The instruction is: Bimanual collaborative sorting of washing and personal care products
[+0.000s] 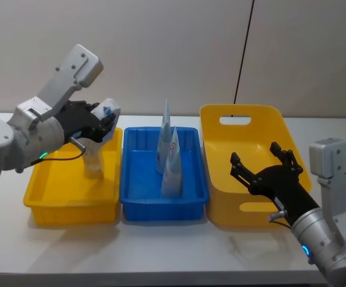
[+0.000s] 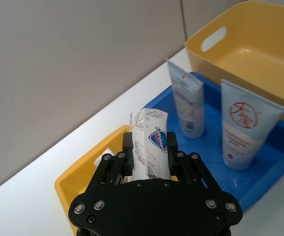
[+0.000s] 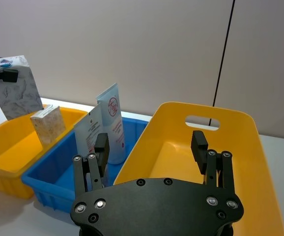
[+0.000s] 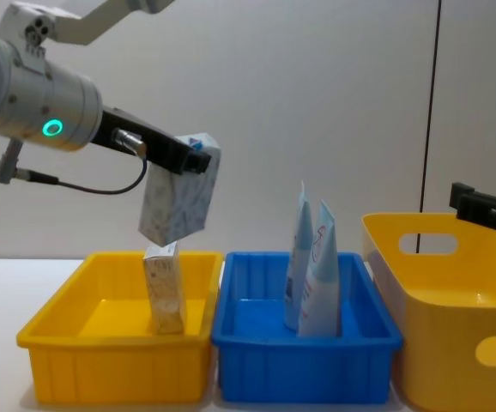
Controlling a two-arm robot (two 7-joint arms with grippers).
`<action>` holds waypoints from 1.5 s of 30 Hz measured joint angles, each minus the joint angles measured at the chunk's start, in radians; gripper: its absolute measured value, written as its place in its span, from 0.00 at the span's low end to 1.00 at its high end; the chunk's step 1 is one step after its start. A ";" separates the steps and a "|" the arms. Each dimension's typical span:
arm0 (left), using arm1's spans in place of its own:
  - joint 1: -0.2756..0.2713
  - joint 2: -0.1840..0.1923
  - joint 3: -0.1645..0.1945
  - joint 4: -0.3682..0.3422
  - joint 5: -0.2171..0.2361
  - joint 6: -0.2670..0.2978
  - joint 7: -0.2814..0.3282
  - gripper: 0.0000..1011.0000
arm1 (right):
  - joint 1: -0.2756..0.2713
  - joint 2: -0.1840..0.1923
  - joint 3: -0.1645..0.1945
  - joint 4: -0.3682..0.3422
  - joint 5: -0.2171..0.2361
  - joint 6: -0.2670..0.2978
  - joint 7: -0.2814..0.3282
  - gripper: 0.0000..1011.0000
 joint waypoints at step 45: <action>0.024 0.138 0.056 -0.023 -0.277 -0.276 -0.581 0.34 | 0.000 0.000 0.000 0.000 0.000 0.000 0.000 0.99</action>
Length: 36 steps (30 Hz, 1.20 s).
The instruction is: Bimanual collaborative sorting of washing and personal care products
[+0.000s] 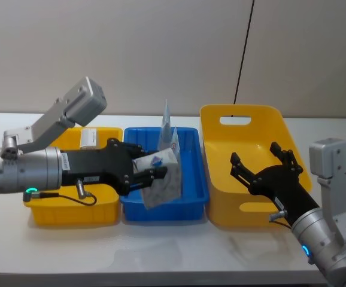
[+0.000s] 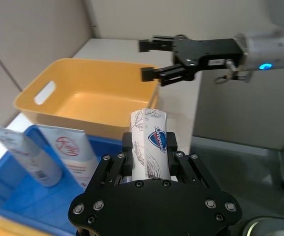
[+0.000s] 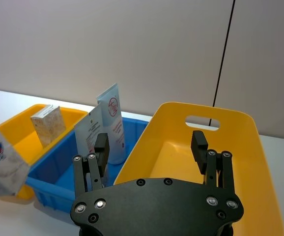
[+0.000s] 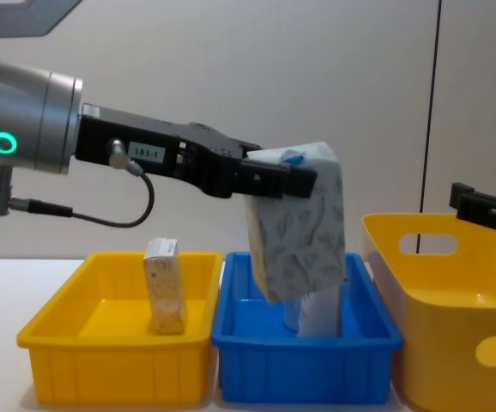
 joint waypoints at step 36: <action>-0.022 0.026 0.069 0.021 -0.069 -0.055 -0.165 0.34 | 0.000 0.000 0.000 0.000 0.000 0.000 0.000 0.99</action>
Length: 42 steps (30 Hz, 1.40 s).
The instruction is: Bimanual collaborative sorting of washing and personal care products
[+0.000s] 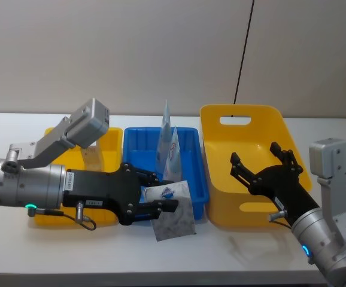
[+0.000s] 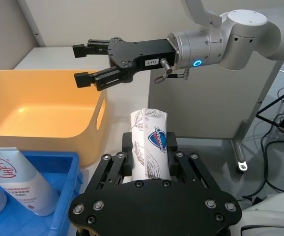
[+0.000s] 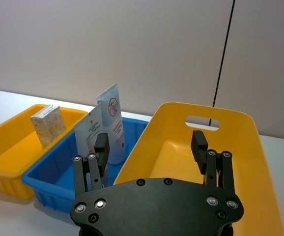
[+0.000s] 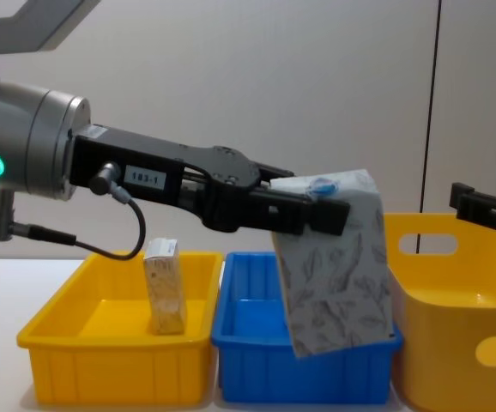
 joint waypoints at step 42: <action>-0.003 0.002 0.008 0.004 -0.008 -0.007 -0.017 0.34 | -0.040 0.116 0.017 -0.004 0.036 -0.035 0.192 0.99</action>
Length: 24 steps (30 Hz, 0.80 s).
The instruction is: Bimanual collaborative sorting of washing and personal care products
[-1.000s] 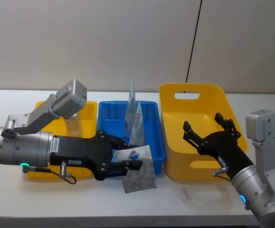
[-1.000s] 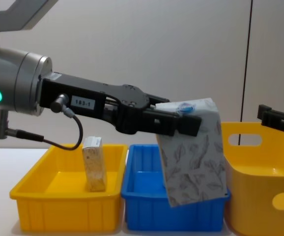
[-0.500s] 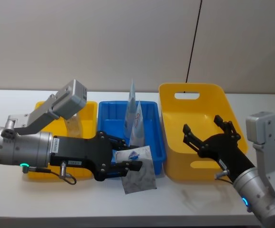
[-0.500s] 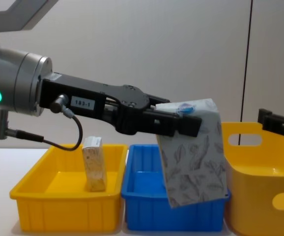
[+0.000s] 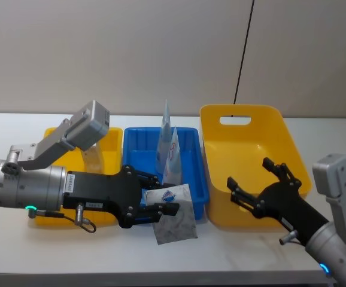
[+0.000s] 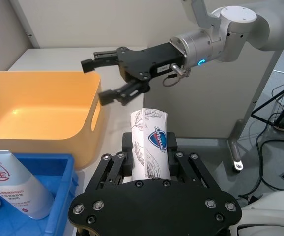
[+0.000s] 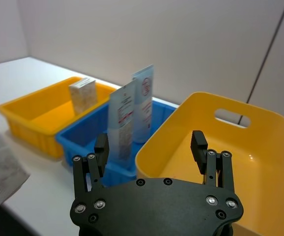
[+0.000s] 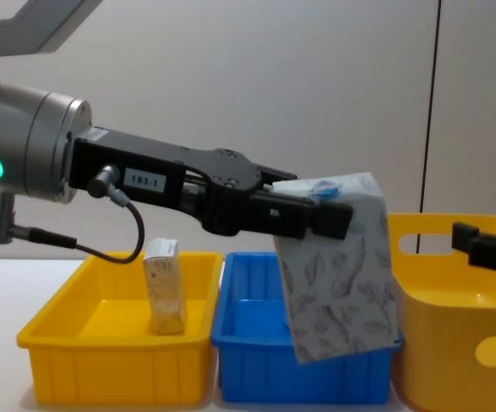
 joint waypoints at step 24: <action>0.000 0.000 0.000 0.000 0.000 0.000 0.000 0.34 | 0.014 0.194 -0.028 0.029 0.070 -0.096 0.349 0.99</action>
